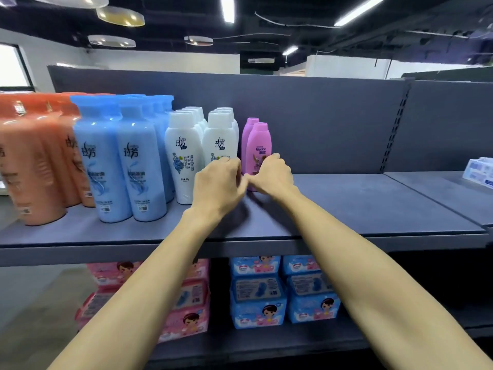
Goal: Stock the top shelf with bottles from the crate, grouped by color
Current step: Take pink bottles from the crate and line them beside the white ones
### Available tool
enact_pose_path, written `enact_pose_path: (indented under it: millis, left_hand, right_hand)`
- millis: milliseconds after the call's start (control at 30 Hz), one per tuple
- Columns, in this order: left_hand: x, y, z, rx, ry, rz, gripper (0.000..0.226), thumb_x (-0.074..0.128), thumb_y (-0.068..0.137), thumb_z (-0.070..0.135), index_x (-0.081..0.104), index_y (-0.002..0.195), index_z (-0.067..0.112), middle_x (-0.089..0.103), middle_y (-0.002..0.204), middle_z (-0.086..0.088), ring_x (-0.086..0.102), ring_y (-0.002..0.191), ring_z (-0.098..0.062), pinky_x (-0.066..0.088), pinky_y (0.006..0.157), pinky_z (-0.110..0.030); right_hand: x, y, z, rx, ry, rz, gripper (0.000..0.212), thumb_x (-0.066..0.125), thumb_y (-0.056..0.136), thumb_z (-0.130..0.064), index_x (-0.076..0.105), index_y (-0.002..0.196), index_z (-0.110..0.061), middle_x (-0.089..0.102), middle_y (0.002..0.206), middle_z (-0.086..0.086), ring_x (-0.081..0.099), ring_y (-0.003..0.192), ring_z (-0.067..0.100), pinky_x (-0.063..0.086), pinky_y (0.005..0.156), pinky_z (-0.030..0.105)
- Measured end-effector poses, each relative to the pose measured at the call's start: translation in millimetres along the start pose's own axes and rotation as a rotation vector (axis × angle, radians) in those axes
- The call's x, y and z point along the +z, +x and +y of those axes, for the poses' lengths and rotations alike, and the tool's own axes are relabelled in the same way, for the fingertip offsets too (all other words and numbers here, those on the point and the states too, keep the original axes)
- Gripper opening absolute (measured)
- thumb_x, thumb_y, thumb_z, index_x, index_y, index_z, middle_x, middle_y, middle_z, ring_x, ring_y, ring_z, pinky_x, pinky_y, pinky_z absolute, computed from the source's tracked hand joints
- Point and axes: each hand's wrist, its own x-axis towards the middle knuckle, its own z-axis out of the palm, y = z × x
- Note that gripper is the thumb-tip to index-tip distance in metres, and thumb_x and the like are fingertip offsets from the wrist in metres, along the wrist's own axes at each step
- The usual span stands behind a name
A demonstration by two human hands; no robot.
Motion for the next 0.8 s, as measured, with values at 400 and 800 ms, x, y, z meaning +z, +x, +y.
enact_pose_path:
  millis: [400, 800]
  left_hand:
    - [3.8, 5.2, -5.3, -0.002, 0.008, 0.042, 0.017, 0.055, 0.086, 0.027, 0.056, 0.081, 0.012, 0.06, 0.081, -0.004, 0.057, 0.079, -0.03, 0.048, 0.063, -0.041]
    - [7.0, 7.2, -8.8, 0.007, 0.012, 0.038, 0.017, 0.054, 0.086, 0.03, 0.057, 0.083, 0.014, 0.06, 0.082, -0.001, 0.057, 0.081, -0.027, 0.051, 0.065, -0.042]
  right_hand:
    - [27.2, 44.3, -5.0, 0.019, 0.026, -0.009, 0.071, 0.074, 0.075, -0.046, 0.043, 0.118, 0.0, 0.054, 0.113, 0.011, 0.06, 0.107, 0.034, 0.039, 0.069, 0.033]
    - [34.7, 51.0, -8.9, 0.029, 0.004, -0.02, 0.071, 0.071, 0.079, -0.047, 0.043, 0.122, 0.003, 0.053, 0.119, 0.014, 0.058, 0.111, 0.035, 0.04, 0.072, 0.033]
